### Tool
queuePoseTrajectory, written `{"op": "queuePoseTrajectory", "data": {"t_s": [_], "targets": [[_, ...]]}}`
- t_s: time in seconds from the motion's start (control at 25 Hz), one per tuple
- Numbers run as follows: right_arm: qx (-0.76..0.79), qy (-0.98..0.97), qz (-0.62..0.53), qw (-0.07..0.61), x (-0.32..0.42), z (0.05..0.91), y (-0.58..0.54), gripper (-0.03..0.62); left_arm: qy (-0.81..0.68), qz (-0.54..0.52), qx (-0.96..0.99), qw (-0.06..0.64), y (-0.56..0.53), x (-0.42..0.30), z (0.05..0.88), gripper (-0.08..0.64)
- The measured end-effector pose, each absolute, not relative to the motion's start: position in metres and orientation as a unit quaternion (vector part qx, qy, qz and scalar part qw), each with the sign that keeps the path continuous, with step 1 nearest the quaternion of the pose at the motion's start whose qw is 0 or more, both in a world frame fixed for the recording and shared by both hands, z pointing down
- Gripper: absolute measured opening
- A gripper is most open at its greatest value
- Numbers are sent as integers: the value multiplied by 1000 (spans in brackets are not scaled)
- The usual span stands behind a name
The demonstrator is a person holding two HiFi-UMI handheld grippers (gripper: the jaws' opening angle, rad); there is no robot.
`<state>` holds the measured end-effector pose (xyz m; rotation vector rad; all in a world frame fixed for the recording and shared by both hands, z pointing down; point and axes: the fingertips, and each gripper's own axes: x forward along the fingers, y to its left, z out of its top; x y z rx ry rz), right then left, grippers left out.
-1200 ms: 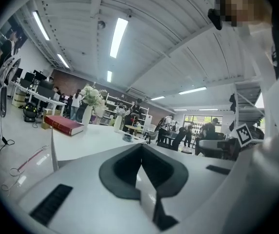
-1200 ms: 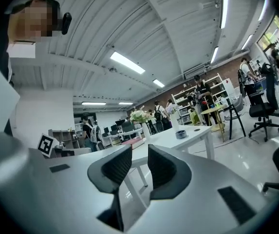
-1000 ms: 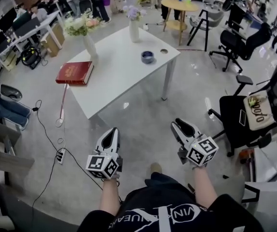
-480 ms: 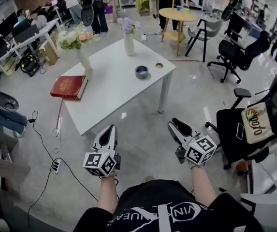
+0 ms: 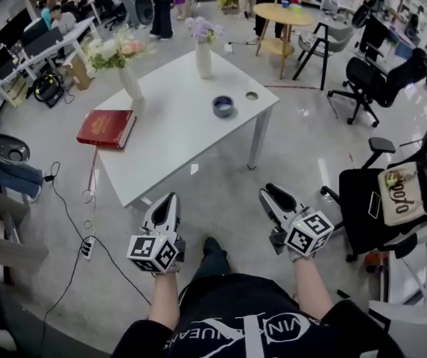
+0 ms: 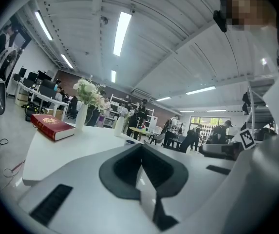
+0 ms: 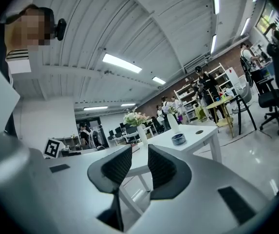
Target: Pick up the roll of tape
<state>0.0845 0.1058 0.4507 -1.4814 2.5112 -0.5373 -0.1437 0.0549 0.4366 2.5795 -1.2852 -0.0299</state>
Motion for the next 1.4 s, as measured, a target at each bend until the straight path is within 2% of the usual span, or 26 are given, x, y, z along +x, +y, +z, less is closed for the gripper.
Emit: {"op": "queuePoseTrajectory", "data": {"t_s": [0.72, 1.4], "targets": [[-512, 827, -217, 79, 119, 463, -18, 112, -402, 13, 907, 126, -80, -85, 441, 0], [-511, 821, -247, 60, 124, 481, -140, 112, -388, 23, 910, 143, -208, -67, 455, 0]]}}
